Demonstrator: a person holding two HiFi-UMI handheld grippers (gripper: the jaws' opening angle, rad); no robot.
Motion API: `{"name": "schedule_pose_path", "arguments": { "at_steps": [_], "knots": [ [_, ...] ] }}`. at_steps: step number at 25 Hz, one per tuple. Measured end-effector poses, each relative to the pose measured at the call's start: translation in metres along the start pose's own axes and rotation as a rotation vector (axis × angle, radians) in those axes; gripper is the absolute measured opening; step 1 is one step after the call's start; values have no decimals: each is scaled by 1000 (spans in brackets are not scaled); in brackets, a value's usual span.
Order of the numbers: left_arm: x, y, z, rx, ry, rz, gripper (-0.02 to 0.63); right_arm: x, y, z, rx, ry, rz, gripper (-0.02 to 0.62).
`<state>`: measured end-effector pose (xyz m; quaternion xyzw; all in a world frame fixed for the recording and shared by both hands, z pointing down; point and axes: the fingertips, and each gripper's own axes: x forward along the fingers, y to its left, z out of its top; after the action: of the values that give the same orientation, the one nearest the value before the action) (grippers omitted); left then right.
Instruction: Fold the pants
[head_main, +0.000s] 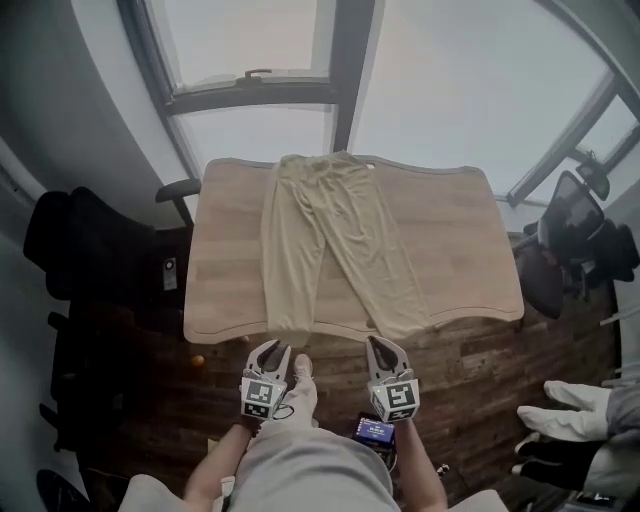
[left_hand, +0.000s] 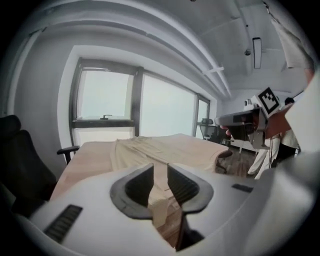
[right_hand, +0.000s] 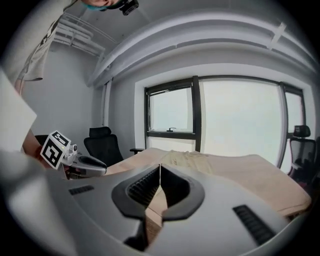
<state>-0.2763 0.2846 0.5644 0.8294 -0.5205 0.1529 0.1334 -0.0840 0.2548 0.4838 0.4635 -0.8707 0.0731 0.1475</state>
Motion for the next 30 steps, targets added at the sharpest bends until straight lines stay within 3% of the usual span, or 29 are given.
{"name": "schedule_pose_path", "arguments": {
  "at_steps": [7,11,17,20,25,27,30],
  "knots": [
    [37,62,-86,-175,186,84,158,71,-15,-1,-25,86,77,5],
    [55,87,-133,-318,266,106,187,98,-20,-1,-19,111,116,5],
    [59,80,-189,-357,356,107,195,118,-23,-10,-9,165,189,5],
    [66,81,-205,-424,366,169,195,127,-26,-22,-29,210,251,5],
    [85,81,-200,-507,313,229,195,136,-29,-33,-37,245,320,5],
    [87,83,-201,-539,302,272,182,138,-33,-32,-41,252,329,5],
    [80,83,-199,-561,290,312,38,140,-39,-32,-33,253,336,5]
  ]
}}
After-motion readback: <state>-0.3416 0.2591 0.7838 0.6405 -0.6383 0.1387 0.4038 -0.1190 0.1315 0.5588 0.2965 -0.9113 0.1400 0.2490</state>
